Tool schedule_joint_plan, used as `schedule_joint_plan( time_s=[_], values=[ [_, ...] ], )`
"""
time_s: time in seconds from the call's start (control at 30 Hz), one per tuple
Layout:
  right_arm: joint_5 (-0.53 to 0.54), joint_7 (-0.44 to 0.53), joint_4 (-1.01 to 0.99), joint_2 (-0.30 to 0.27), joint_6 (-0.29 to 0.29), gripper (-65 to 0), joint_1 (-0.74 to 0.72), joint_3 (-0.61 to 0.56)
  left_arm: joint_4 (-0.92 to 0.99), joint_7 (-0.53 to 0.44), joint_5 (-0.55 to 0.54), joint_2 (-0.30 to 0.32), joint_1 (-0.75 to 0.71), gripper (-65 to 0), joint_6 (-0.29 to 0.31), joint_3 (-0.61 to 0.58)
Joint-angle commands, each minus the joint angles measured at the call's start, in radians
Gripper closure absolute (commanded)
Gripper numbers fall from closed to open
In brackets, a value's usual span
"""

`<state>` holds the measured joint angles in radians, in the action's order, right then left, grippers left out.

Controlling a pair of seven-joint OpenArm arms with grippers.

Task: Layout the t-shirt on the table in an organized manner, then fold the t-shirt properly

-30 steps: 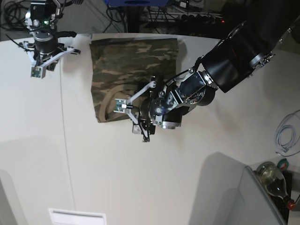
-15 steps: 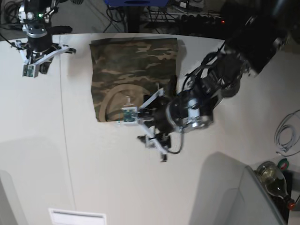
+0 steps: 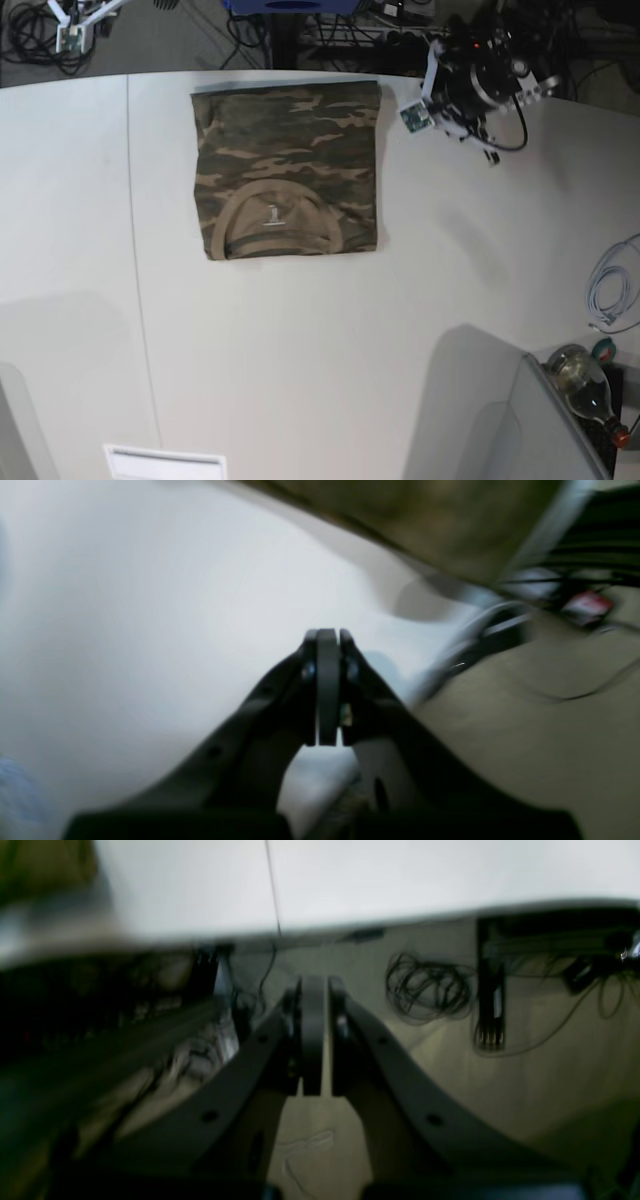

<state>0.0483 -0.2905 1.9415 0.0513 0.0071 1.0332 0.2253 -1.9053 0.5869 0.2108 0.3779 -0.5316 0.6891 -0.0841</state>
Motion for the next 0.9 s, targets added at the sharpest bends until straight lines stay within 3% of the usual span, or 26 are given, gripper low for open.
schedule_joint_plan(
  time_s=[0.0,0.1,0.17,0.27,0.33,0.47,0.63,0.7,0.73,0.87],
  values=[
    [0.000,0.014,0.003,-0.005,-0.006,-1.4,0.045,-0.004,-0.003,-0.043,-0.004,0.005,-0.060,0.0,0.009,0.016],
    [0.000,0.014,-0.118,-0.037,-0.005,-1.4,0.069,-0.080,0.099,-0.175,0.003,0.008,-0.195,0.0,0.009,0.043],
    [0.000,0.015,-0.299,-0.074,-0.005,-1.4,-0.006,-0.134,0.260,-0.258,0.002,0.003,-0.218,0.0,0.009,0.047],
    [0.000,0.026,-0.595,-0.086,-0.005,-1.4,-0.139,-0.178,0.539,-0.405,-0.004,-0.009,-0.189,0.0,0.004,0.042],
    [0.000,0.073,-0.779,-0.084,-0.005,-1.4,-0.233,-0.185,0.720,-0.500,0.003,-0.036,-0.130,0.0,-0.096,0.040],
    [-0.003,0.284,-1.212,-0.106,-0.005,-1.4,-0.434,-0.186,1.090,-0.612,0.003,-0.093,0.057,0.0,-0.227,0.040],
    [-0.005,0.636,-1.832,-0.181,-0.005,-1.5,-0.759,-0.188,1.700,-0.769,0.003,-0.170,0.354,0.0,-0.260,0.040],
    [-0.005,0.761,-1.913,-0.202,-0.005,-2.0,-0.822,-0.189,1.900,-0.853,0.003,-0.201,0.446,0.0,-0.265,0.040],
    [-0.005,0.790,-1.907,-0.206,-0.005,-2.0,-0.830,-0.189,1.905,-0.881,0.003,-0.218,0.463,0.0,-0.282,0.040],
    [-0.023,0.795,-1.835,-0.206,-0.005,-2.0,-0.835,-0.189,1.877,-0.893,-0.003,-0.254,0.437,0.0,-0.449,0.047]
  ],
)
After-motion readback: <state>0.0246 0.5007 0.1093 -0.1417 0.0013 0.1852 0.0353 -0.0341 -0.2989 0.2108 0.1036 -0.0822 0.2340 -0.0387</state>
